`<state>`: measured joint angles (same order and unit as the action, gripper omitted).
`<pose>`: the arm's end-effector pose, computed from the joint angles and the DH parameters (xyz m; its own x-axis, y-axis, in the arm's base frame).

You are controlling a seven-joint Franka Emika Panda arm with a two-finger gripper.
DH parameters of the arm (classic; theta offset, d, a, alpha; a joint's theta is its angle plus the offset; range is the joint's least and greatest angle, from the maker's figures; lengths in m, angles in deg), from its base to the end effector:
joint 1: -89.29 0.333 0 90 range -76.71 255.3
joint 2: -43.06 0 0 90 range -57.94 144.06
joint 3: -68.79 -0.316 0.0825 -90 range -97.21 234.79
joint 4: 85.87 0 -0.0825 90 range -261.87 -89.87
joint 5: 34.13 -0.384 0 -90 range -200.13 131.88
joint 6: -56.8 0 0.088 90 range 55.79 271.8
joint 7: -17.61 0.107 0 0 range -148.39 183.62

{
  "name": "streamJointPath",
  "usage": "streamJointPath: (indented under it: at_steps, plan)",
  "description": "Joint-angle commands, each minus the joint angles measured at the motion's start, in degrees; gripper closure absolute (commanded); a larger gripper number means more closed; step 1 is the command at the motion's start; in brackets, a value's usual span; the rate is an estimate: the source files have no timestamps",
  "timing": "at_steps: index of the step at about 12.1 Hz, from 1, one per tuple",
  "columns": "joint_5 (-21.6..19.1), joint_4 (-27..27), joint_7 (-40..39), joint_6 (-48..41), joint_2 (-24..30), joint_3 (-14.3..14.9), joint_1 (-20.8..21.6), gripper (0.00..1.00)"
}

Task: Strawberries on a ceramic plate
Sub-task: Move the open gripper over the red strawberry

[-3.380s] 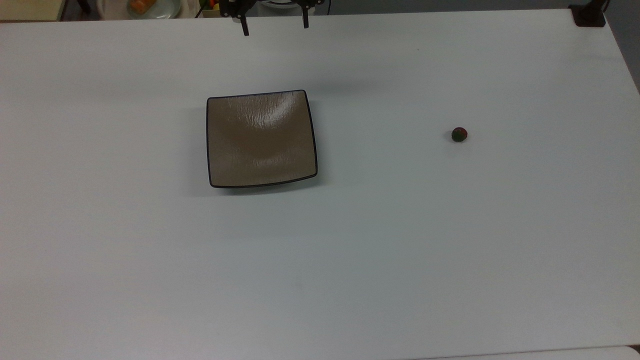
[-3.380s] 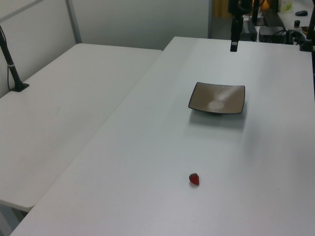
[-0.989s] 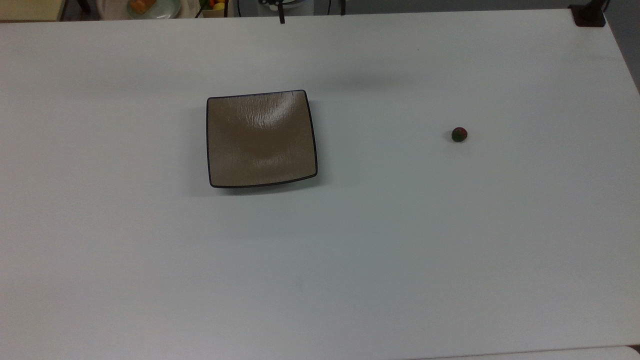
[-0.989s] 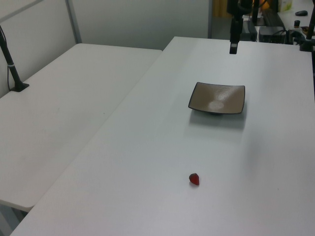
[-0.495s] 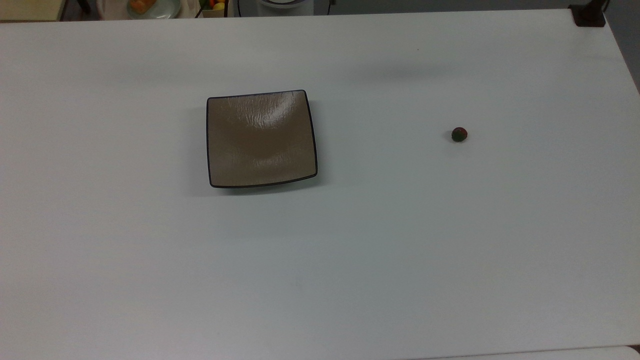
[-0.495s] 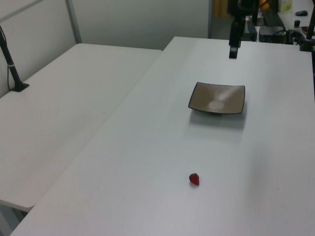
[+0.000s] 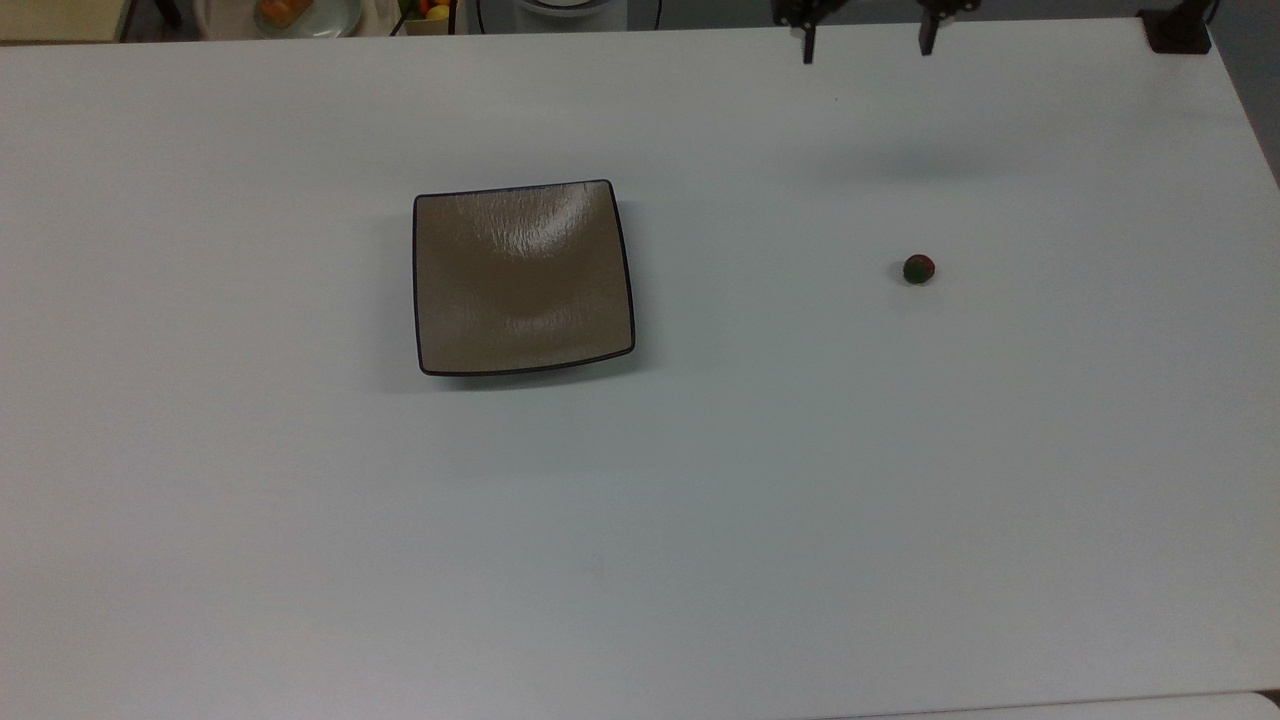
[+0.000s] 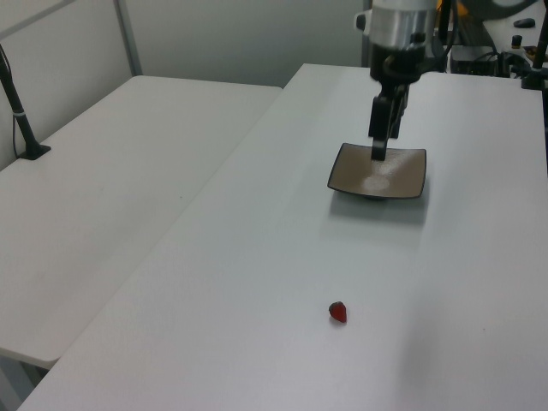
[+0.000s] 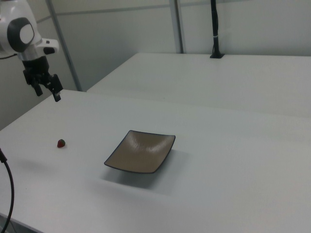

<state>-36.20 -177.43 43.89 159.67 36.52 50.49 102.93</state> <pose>0.5169 0.3145 0.5693 0.9951 0.0861 0.0476 0.0906 -0.9905 -0.1032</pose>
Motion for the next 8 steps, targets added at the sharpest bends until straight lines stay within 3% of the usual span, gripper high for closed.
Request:
streamJointPath:
  at_steps: [1,5,8]
  plan:
    - [1.98,1.56,1.50,2.06,-4.96,0.02,3.14,0.00]
    - [6.80,1.39,8.86,9.00,-11.46,0.02,6.22,0.00]
    - [7.52,1.21,10.37,11.89,-14.81,0.02,7.54,0.00]
